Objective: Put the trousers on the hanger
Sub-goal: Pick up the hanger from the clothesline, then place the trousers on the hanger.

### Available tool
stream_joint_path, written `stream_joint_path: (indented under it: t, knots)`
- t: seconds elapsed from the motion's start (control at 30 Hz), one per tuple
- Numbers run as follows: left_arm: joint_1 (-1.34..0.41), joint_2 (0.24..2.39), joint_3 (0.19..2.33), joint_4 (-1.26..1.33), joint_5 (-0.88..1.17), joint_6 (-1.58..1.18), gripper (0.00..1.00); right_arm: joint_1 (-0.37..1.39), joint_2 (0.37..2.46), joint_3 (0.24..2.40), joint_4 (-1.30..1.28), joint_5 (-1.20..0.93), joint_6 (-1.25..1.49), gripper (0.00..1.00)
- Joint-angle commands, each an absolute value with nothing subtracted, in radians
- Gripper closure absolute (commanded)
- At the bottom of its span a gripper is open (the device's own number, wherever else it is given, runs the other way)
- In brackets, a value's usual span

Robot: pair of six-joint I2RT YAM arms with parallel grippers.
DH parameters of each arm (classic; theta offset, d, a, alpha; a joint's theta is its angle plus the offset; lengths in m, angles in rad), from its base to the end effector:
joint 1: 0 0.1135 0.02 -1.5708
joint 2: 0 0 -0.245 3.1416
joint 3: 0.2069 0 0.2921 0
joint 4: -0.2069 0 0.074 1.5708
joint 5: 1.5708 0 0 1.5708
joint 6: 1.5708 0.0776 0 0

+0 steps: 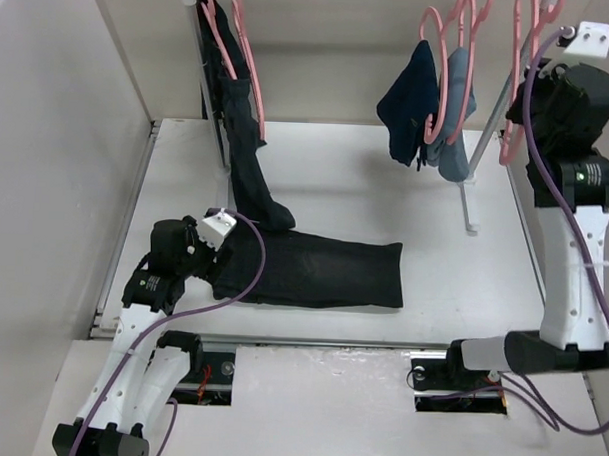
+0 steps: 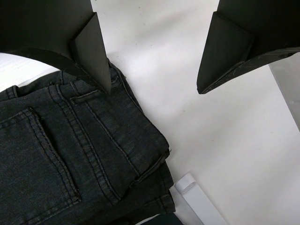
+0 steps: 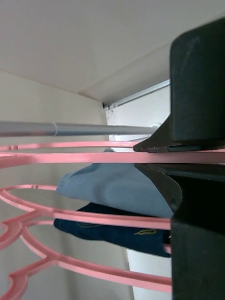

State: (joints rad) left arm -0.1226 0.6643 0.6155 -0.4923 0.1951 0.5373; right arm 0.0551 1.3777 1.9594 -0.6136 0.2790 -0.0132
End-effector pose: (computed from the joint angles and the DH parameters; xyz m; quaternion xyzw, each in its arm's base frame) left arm 0.2406 -0.0448 0.2332 0.3260 0.8040 0.0179 0.4970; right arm 0.3281 -0.0033 0.5564 0.0724 0.7142 -0.0854 0.6909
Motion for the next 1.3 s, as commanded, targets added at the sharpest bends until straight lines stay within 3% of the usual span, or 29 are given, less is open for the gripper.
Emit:
stream_joint_path:
  t: [0.0,0.4,0.6,0.8,1.07,1.27]
  knots:
    - [-0.12,0.65,0.629,-0.472,0.21,0.532,0.29,0.061,1.277,1.87,-0.551,0.336,-0.037,1.0]
    - [-0.12,0.669,0.66,-0.482,0.23,0.541,0.29,0.155,0.964,1.563,-0.644,0.377,0.046,1.0]
    - [-0.12,0.68,0.8,-0.515,0.3,0.511,0.29,0.287,0.85,1.572,-0.724,0.448,0.121,1.0]
    - [-0.12,0.71,0.977,-0.546,0.468,0.479,0.29,0.307,0.916,1.827,-0.776,0.269,0.155,1.0]
    - [-0.12,0.784,1.169,-0.577,0.58,0.402,0.29,0.307,1.014,1.916,-0.557,-0.131,0.301,1.0]
    - [-0.12,0.86,1.222,-0.586,0.543,0.365,0.29,0.374,1.098,1.712,-0.517,0.012,0.301,1.0]
